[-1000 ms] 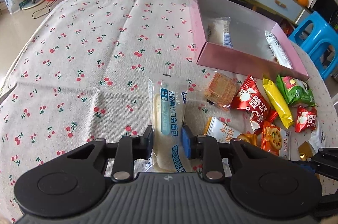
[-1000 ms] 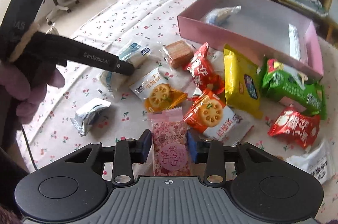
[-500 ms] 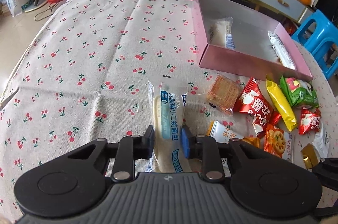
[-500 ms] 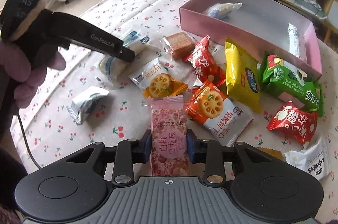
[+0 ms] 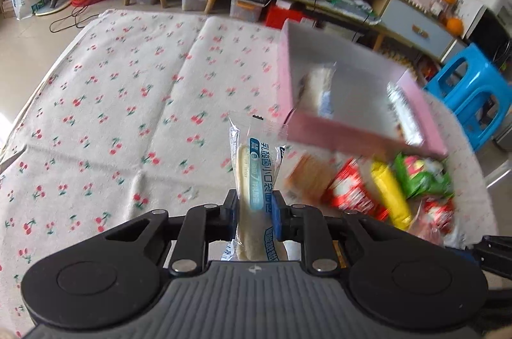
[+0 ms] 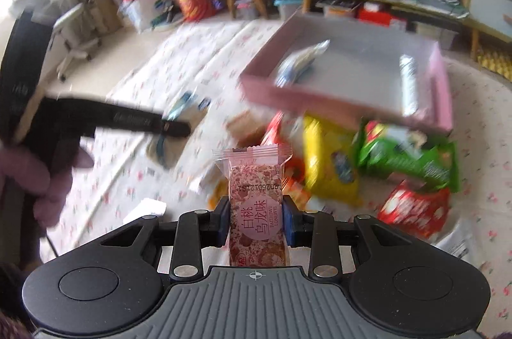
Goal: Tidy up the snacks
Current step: 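Carry both snacks into the pink box and release them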
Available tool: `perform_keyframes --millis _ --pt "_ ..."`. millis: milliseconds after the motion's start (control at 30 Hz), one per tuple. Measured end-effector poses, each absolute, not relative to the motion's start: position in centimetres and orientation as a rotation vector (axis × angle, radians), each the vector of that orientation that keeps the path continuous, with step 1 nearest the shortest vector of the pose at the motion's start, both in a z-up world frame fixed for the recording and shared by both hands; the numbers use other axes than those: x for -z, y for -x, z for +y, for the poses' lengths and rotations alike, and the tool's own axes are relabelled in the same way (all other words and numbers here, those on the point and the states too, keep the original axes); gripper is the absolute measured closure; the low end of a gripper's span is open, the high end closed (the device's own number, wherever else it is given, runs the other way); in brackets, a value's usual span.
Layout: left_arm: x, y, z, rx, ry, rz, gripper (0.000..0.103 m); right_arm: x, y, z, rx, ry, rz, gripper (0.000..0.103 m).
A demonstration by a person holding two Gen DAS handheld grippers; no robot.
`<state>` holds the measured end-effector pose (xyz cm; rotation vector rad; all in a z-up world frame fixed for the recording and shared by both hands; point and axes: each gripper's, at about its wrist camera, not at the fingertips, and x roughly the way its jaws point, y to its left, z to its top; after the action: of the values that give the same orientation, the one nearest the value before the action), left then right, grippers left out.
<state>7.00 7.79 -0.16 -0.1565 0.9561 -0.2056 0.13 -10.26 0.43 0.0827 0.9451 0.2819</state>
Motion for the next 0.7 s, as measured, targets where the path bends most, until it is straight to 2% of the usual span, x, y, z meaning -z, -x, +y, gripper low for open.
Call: perform_keyframes --millis 400,700 --pt "-3.6 -11.7 2.4 0.378 0.185 0.888 0.085 -3.9 -7.7 -16.8 -0.139 -0.303 0.860 0.071" --pt "-1.1 -15.5 0.1 0.472 0.243 0.880 0.085 -2.9 -12.4 -19.8 -0.097 -0.426 0.769 0.071"
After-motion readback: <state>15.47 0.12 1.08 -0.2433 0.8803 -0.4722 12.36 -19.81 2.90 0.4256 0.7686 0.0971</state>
